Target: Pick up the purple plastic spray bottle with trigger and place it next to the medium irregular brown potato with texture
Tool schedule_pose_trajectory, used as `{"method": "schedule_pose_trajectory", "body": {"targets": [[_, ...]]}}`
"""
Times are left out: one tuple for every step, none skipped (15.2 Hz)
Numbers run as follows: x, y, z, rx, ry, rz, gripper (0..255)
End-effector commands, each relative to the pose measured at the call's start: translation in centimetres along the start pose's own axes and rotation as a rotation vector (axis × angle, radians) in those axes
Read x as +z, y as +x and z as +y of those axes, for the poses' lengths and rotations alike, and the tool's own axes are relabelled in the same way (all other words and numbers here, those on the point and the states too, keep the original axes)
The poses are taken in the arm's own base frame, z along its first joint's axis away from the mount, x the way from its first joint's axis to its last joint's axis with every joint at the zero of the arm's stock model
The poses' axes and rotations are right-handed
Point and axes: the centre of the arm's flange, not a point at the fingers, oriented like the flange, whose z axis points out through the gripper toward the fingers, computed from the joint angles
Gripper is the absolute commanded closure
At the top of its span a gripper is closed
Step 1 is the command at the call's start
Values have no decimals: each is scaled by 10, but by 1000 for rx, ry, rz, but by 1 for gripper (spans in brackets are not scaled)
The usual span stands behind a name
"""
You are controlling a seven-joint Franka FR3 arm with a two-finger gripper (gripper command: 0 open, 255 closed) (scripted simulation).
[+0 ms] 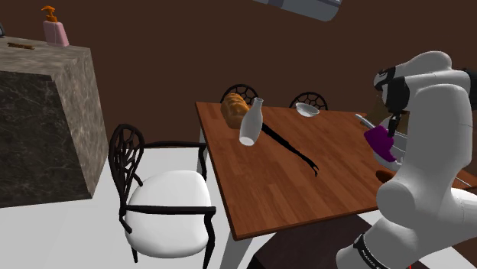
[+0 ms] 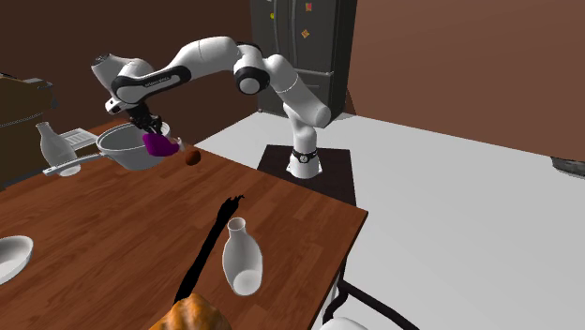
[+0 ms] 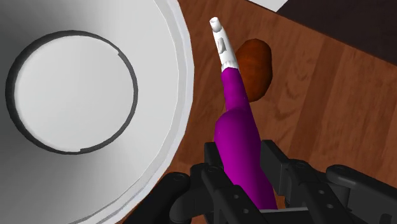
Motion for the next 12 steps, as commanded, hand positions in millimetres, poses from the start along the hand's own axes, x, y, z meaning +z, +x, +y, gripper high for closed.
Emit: {"method": "schedule_pose_trajectory", "body": {"targets": [[9, 2, 3, 0, -1, 0, 255], [14, 4, 3, 0, -1, 0, 255], [19, 6, 4, 0, -1, 0, 255], [24, 7, 4, 0, -1, 0, 255], [29, 9, 5, 0, -1, 0, 255], [34, 11, 5, 0, -1, 0, 255], [39, 12, 5, 0, -1, 0, 255], [44, 14, 6, 0, -1, 0, 255], [49, 16, 6, 0, -1, 0, 255], [54, 17, 7, 0, -1, 0, 255], [59, 19, 7, 0, -1, 0, 255], [64, 20, 8, 0, -1, 0, 255]]}}
